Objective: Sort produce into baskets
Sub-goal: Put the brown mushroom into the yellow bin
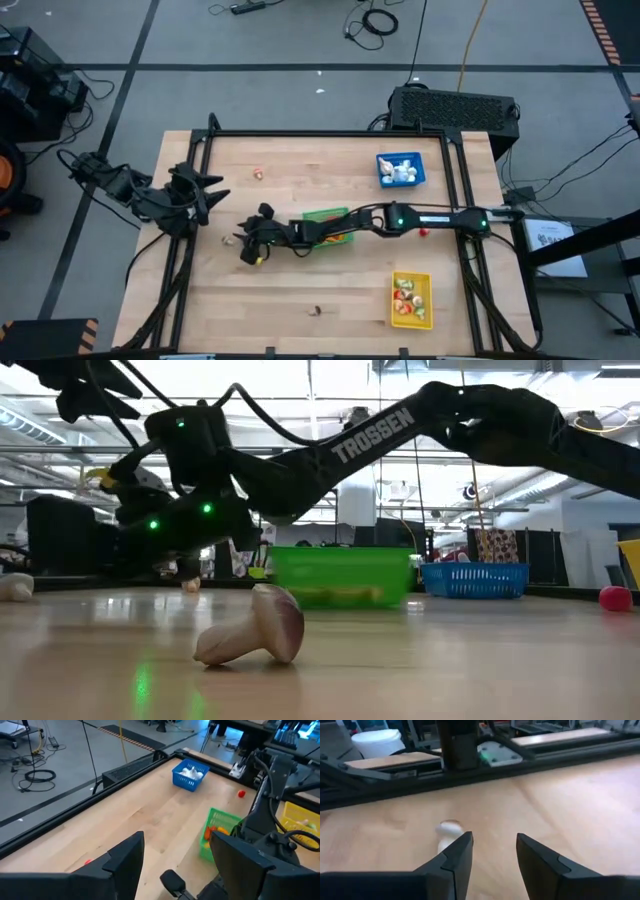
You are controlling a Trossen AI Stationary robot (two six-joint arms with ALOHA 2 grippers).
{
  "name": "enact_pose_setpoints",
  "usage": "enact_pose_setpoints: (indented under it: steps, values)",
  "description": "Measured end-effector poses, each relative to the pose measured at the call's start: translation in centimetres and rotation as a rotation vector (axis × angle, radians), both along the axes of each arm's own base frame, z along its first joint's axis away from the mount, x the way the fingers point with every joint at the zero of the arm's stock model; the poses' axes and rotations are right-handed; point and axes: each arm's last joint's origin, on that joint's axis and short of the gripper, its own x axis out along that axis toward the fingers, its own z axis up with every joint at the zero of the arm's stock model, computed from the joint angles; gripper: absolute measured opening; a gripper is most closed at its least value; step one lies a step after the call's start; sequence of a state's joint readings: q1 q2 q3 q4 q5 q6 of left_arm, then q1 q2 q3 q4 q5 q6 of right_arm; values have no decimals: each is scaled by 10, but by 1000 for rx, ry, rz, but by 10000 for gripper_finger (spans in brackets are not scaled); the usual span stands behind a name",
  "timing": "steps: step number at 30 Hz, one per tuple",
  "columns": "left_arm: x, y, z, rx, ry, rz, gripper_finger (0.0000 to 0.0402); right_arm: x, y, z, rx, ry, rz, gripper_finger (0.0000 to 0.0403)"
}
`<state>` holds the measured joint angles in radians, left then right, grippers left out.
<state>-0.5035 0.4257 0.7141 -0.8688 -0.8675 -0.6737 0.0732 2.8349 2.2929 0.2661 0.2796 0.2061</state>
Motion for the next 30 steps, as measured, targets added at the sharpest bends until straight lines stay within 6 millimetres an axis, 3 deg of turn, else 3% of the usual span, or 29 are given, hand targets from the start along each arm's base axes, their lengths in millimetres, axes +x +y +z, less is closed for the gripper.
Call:
enact_pose_setpoints:
  steps: [8, 14, 22, 30]
  values:
    - [1, 0, -1, 10, 15, 2, 233, 0, 10, 3, 31, -7, 139, 143]
    - [1, 0, -1, 12, 11, 9, 233, 0, 17, 5, 36, -37, 138, 143]
    - [2, -1, -1, 21, 10, 23, 233, 0, 19, -21, 38, -77, 92, 143]
    - [4, -1, -1, 43, 12, 48, 233, 0, 20, -23, 37, -58, 147, 143]
